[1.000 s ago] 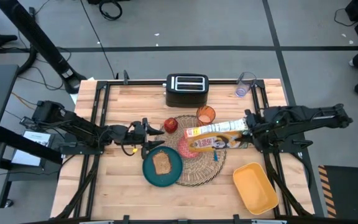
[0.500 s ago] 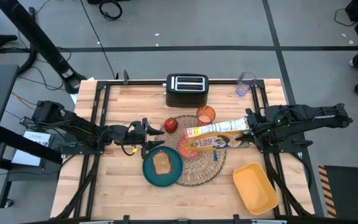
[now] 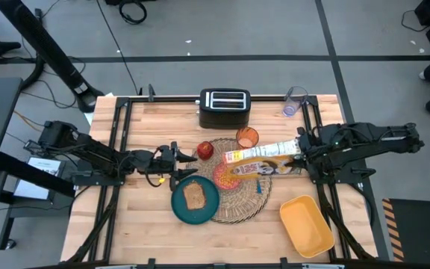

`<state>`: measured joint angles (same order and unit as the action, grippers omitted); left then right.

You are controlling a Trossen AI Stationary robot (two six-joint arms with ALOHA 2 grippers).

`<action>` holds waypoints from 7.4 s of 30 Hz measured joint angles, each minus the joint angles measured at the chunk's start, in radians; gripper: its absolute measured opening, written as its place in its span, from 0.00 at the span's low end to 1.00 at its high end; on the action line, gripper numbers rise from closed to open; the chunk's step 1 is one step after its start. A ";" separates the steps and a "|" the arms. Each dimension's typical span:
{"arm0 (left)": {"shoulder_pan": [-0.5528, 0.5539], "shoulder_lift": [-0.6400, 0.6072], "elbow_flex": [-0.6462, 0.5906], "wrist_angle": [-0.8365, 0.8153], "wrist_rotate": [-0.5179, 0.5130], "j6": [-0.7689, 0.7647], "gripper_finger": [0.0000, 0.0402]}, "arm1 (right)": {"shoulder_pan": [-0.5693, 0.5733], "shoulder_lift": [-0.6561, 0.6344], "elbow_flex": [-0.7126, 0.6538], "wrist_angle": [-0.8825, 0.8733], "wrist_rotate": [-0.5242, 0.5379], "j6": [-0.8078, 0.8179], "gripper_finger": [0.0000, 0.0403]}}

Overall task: Arrange a breakfast setting
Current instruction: Pour the cereal from the yellow cereal box into the red bowl

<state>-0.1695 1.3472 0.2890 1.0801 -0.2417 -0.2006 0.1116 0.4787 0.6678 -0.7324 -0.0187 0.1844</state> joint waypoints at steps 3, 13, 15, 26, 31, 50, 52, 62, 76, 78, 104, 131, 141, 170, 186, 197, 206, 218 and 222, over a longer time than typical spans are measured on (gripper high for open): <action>0.000 0.000 0.000 0.000 0.000 0.002 0.52 | 0.000 0.018 0.000 0.000 -0.002 0.001 0.57; 0.001 0.000 0.000 0.000 0.000 0.003 0.52 | 0.005 0.045 0.000 0.019 -0.007 0.004 0.57; 0.004 0.000 0.000 0.000 0.000 0.002 0.52 | 0.005 0.045 0.000 0.025 -0.012 0.002 0.57; 0.005 0.000 0.000 0.001 0.000 0.003 0.52 | 0.007 0.052 0.000 0.039 0.016 -0.008 0.57; 0.005 0.000 0.000 0.001 0.000 0.003 0.52 | 0.012 0.064 0.004 0.042 0.023 -0.011 0.57; 0.005 0.000 0.000 0.018 0.000 0.002 0.52 | 0.026 0.073 0.037 0.003 0.038 -0.010 0.57; 0.005 0.000 0.000 0.018 0.000 0.002 0.52 | 0.029 0.071 0.037 -0.003 0.040 -0.009 0.57; 0.005 0.000 0.000 0.026 0.000 0.003 0.52 | 0.029 0.111 0.037 0.067 0.052 -0.033 0.57; 0.005 0.000 0.000 0.025 0.009 0.003 0.52 | 0.052 0.201 0.037 0.111 0.010 -0.045 0.57; 0.005 0.000 0.000 0.025 0.010 0.002 0.52 | 0.059 0.196 0.037 0.105 0.011 -0.033 0.57; 0.005 0.000 0.000 0.054 0.011 -0.005 0.52 | 0.077 0.034 0.037 -0.043 0.133 -0.020 0.57; 0.001 0.000 0.000 0.108 0.053 0.001 0.52 | 0.078 0.083 0.037 0.107 0.056 -0.081 0.57; 0.001 0.000 0.000 0.309 0.128 0.057 0.52 | 0.078 -0.045 0.037 0.038 0.019 -0.083 0.57; 0.043 0.000 0.263 0.262 0.169 0.292 0.56 | 0.078 -0.431 -0.094 0.542 -0.049 -0.228 0.57; 0.081 0.129 0.280 0.196 0.078 0.299 0.57 | 0.078 -0.083 -0.584 1.921 0.072 -0.339 0.57; 0.195 0.312 0.564 0.164 0.286 0.202 0.71 | 0.054 0.431 -0.427 2.147 0.112 -0.418 0.57; 0.204 0.407 0.773 0.116 0.438 0.163 0.79 | 0.029 0.607 -0.314 2.236 0.047 -0.425 0.57; 0.206 0.407 0.840 0.162 0.424 0.108 0.61 | 0.029 0.729 -0.222 2.252 0.054 -0.423 0.58; 0.208 0.407 0.840 0.174 0.423 0.108 0.40 | 0.029 0.739 -0.216 2.243 0.067 -0.423 0.61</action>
<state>0.0383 1.7538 1.1286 1.2544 0.1815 -0.0923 0.1406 1.2178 0.4522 1.5110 0.0486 -0.2386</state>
